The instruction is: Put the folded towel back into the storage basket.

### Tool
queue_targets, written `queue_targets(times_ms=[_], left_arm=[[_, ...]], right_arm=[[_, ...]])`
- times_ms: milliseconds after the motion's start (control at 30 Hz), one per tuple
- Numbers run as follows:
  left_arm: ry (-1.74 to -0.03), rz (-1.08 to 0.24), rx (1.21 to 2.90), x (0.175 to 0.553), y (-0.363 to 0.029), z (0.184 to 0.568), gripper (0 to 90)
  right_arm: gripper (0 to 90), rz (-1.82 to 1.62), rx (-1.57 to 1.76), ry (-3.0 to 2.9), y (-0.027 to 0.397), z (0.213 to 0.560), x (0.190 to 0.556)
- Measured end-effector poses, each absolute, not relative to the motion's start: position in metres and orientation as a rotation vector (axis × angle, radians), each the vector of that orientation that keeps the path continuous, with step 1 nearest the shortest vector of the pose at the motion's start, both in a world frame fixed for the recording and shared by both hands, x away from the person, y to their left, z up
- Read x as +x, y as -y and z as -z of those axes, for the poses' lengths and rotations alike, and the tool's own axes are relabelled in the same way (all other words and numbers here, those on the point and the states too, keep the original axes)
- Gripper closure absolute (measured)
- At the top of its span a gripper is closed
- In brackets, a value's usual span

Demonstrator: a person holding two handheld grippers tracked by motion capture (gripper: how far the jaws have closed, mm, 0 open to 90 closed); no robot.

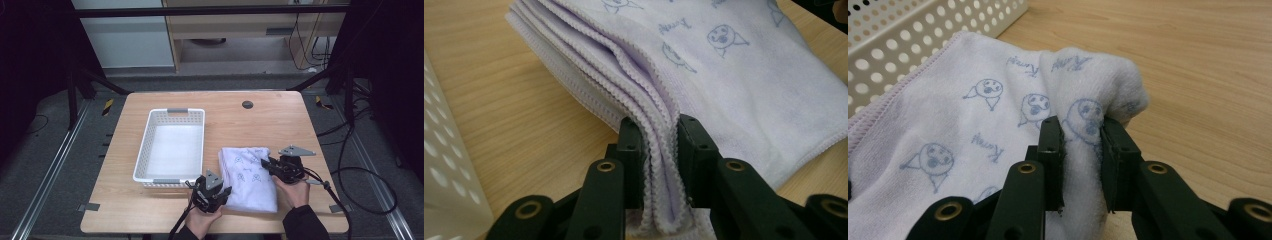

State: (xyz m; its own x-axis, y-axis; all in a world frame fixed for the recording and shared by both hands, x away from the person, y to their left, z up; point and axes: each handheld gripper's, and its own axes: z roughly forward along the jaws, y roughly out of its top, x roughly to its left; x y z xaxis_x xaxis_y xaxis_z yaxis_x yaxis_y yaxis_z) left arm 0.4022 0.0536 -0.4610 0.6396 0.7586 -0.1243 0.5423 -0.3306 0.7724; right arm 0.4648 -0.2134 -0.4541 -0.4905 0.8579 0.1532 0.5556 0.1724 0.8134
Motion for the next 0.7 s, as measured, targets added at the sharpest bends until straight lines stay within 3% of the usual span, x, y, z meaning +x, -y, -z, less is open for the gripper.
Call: queue_targets(times_ms=[700], left_arm=[[-0.951,-0.384,2.011,0.401,-0.053,0.436,72.9]], right_arm=[[74.1,-1.294,1.295,-2.031,0.218,0.431,0.458]])
